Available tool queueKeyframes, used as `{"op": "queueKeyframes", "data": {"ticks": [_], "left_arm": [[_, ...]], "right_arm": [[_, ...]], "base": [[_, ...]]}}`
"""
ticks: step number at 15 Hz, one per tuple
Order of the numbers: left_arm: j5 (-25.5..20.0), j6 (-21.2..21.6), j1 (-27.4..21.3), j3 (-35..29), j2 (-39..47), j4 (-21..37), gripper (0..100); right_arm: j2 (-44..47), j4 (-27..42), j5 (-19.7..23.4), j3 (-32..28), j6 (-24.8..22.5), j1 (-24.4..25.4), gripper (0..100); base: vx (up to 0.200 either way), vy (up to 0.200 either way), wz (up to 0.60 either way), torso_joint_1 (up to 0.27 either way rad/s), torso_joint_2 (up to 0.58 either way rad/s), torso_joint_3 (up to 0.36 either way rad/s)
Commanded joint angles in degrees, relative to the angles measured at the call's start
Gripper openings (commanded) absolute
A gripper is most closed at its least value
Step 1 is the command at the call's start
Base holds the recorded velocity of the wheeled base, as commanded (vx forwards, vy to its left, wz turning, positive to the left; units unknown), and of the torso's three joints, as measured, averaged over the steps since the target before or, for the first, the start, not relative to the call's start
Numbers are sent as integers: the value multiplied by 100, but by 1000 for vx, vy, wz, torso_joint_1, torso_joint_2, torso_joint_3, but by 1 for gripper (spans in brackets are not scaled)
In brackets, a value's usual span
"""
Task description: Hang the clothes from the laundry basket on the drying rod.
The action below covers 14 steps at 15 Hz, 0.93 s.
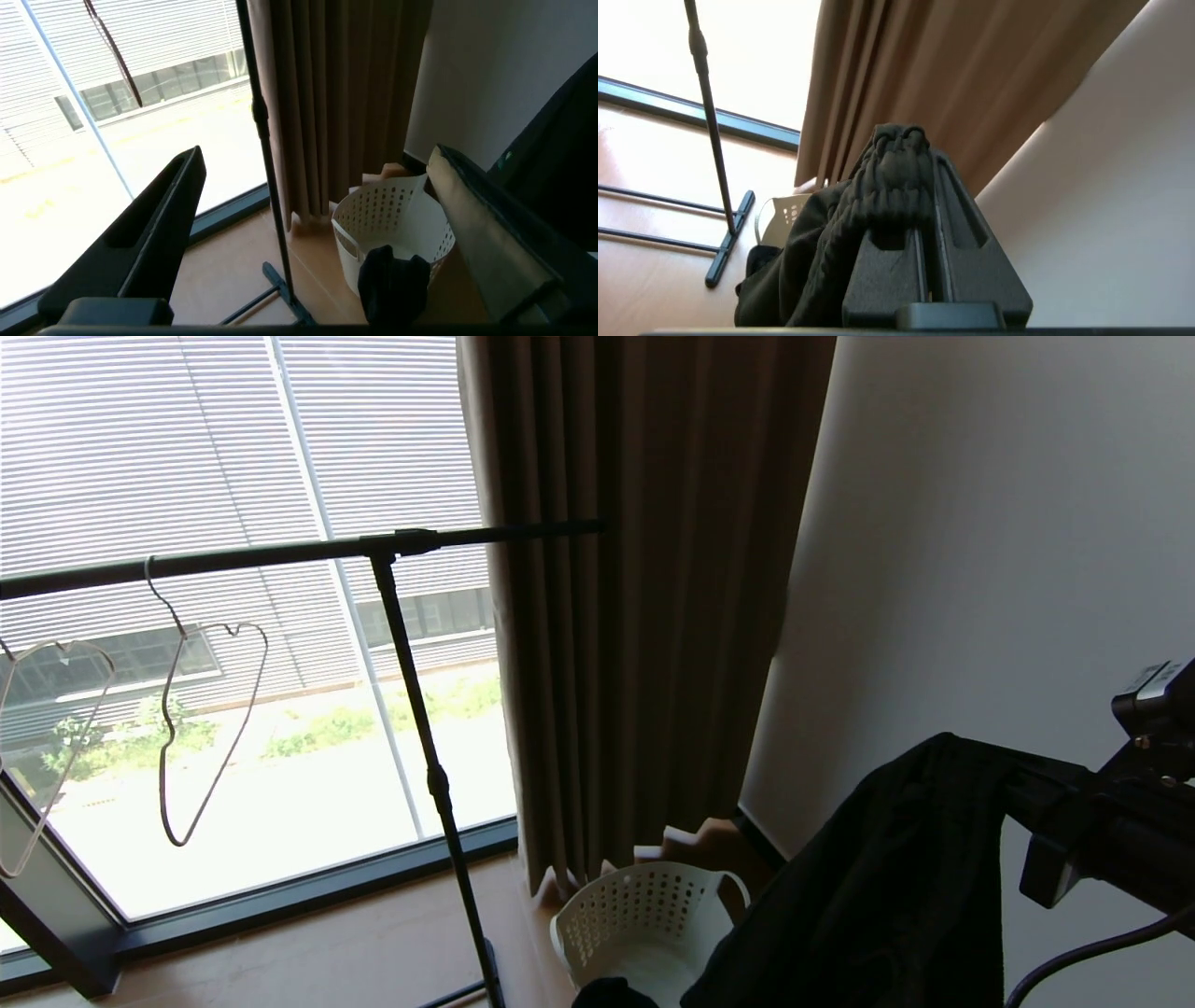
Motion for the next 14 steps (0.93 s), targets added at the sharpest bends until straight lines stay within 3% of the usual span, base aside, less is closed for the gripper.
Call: {"op": "queueKeyframes", "data": {"ticks": [1, 13, 14], "left_arm": [[0, 19, 1, 0, 9, 0, 100], [18, -24, 1, 0, 9, 0, 100], [18, -24, -7, 0, 9, 0, 100]], "right_arm": [[17, -3, 4, 12, -1, -1, 0], [113, -3, -4, 91, -98, -1, 0], [104, -3, 4, 91, -142, -1, 0]], "base": [[0, 0, 0, 0, 0, 0], [0, 0, 0, 1, 2, -41], [0, 0, 600, 2, 7, -12]]}}
